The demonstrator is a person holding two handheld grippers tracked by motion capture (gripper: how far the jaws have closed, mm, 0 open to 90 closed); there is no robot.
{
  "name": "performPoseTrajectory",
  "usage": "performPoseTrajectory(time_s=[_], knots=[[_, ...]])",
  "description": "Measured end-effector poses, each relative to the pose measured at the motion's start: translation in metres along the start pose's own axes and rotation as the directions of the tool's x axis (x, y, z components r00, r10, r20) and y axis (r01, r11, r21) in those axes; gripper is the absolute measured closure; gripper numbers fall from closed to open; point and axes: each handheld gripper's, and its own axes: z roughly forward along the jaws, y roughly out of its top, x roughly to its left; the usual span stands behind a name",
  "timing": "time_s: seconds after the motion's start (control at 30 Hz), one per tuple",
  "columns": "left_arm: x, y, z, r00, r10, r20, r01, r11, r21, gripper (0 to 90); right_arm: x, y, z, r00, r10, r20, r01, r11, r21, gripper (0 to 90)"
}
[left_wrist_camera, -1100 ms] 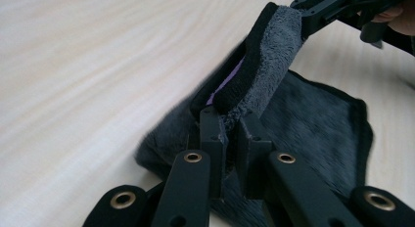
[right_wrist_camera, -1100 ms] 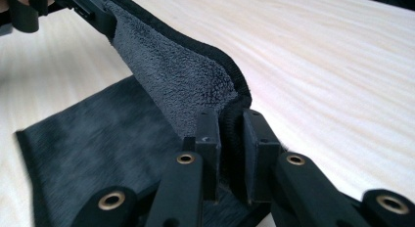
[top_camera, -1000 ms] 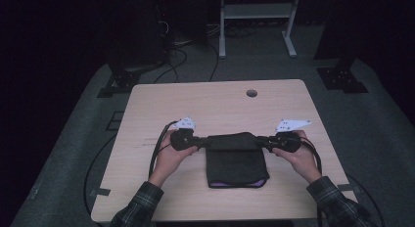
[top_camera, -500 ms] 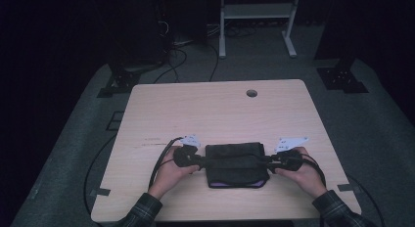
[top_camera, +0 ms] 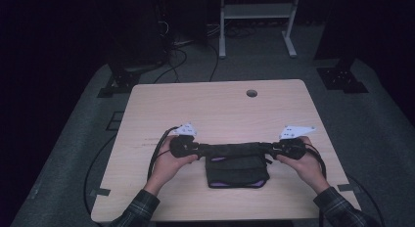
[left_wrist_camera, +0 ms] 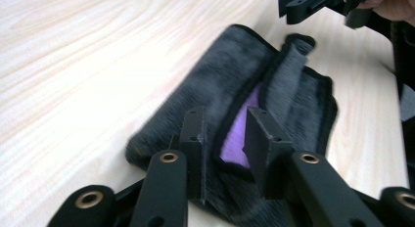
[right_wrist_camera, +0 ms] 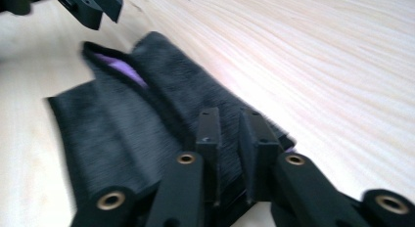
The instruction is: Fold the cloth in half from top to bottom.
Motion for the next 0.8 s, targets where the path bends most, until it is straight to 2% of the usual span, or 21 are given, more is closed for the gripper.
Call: performPoseTrajectory(time_s=[0.07, 0.13, 0.2, 0.27, 0.4, 0.47, 0.5, 0.67, 0.77, 0.8], knots=[[0.004, -0.002, 0.013, 0.9999, -0.001, -0.015, 0.001, 0.9996, 0.026, 72.8, -0.006, 0.001, 0.016, 0.9997, -0.009, 0.023, 0.008, 0.999, 0.046, 83.7], [0.004, -0.003, 0.017, 0.9999, 0.002, -0.014, -0.002, 0.9992, 0.040, 73.0, -0.008, 0.000, 0.022, 0.9999, -0.003, 0.015, 0.002, 0.998, 0.058, 84.0], [0.001, -0.008, 0.023, 1.0000, 0.005, -0.005, -0.005, 0.9981, 0.061, 72.9, -0.008, -0.005, 0.034, 0.9998, -0.019, -0.011, 0.020, 0.994, 0.103, 84.7], [-0.003, -0.013, 0.026, 0.9999, 0.011, 0.001, -0.011, 0.9969, 0.078, 72.8, -0.005, -0.009, 0.037, 0.9992, -0.022, -0.033, 0.026, 0.991, 0.128, 84.8], [-0.009, -0.019, 0.023, 0.9998, 0.005, 0.020, -0.006, 0.9968, 0.080, 72.0, 0.000, -0.012, 0.034, 0.9977, -0.025, -0.063, 0.034, 0.990, 0.136, 85.0], [-0.012, -0.022, 0.019, 0.9995, 0.002, 0.033, -0.004, 0.9972, 0.075, 71.5, 0.004, -0.013, 0.028, 0.9943, -0.007, -0.106, 0.021, 0.992, 0.128, 85.2], [-0.016, -0.024, 0.016, 0.9984, -0.007, 0.057, 0.003, 0.9972, 0.074, 71.5, 0.006, -0.015, 0.027, 0.9935, -0.008, -0.114, 0.023, 0.991, 0.133, 85.2], [-0.026, -0.030, 0.011, 0.9956, 0.000, 0.094, -0.008, 0.9969, 0.079, 70.4, 0.016, -0.020, 0.020, 0.9877, -0.017, -0.155, 0.040, 0.989, 0.146, 85.2], [-0.032, -0.030, 0.002, 0.9903, -0.002, 0.139, -0.004, 0.9991, 0.042, 69.2, 0.023, -0.023, 0.014, 0.9830, -0.026, -0.182, 0.052, 0.989, 0.141, 85.1], [-0.032, -0.029, -0.001, 0.9907, -0.001, 0.136, -0.003, 0.9996, 0.028, 69.2, 0.025, -0.025, 0.012, 0.9817, -0.029, -0.188, 0.057, 0.988, 0.144, 85.0]])
